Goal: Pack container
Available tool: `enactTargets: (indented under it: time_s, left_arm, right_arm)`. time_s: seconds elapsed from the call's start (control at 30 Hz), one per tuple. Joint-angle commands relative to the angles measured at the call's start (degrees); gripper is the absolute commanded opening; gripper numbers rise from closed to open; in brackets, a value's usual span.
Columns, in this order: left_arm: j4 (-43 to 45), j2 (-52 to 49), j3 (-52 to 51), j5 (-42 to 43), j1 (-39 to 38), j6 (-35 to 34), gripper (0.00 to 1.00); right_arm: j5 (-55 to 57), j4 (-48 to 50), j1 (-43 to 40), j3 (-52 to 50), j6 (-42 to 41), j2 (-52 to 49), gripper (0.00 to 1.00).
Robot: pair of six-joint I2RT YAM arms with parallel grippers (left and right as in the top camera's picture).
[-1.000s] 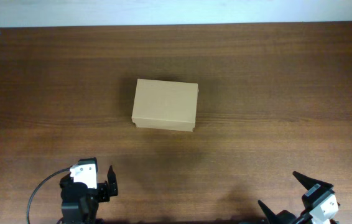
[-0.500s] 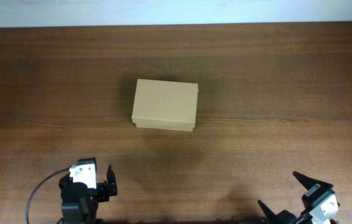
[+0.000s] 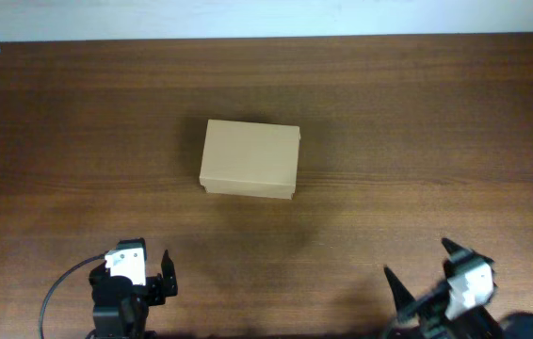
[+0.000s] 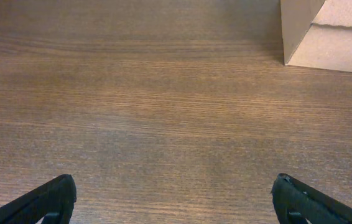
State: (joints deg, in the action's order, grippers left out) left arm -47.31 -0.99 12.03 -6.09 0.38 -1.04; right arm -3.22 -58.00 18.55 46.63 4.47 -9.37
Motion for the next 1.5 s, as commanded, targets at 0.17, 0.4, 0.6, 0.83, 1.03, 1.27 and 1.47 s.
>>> enactTargets:
  time_s: [0.17, 0.4, 0.6, 0.83, 1.03, 1.27, 1.47]
  left_arm:
    - [0.2, 0.7, -0.7, -0.7, -0.2, 1.1, 1.0]
    - [0.2, 0.7, -0.7, -0.7, -0.2, 1.1, 1.0]
    - [0.2, 0.7, -0.7, -0.7, -0.2, 1.1, 1.0]
    - [0.2, 0.7, -0.7, -0.7, -0.2, 1.1, 1.0]
    - [0.2, 0.7, -0.7, -0.7, -0.2, 1.1, 1.0]
    - [0.2, 0.7, -0.7, -0.7, -0.2, 1.1, 0.99]
    - [0.2, 0.7, -0.7, -0.7, -0.2, 1.1, 1.0]
  right_arm:
    - [1.1, 10.5, -7.2, -19.2, -0.5, 2.7, 0.99]
    - [-0.2, 12.8, -12.9, -27.9, -0.5, 7.0, 0.99]
    - [-0.4, 12.9, -16.7, -33.0, -0.5, 9.2, 0.99]
    - [-0.8, 13.1, -16.7, -36.8, -0.5, 9.2, 0.99]
    - [-0.8, 13.2, -16.7, -36.8, -0.5, 9.2, 0.99]
    - [-0.8, 13.2, -16.7, -36.8, -0.5, 9.2, 0.99]
    - [-0.8, 13.2, -16.7, -36.8, -0.5, 9.2, 0.99]
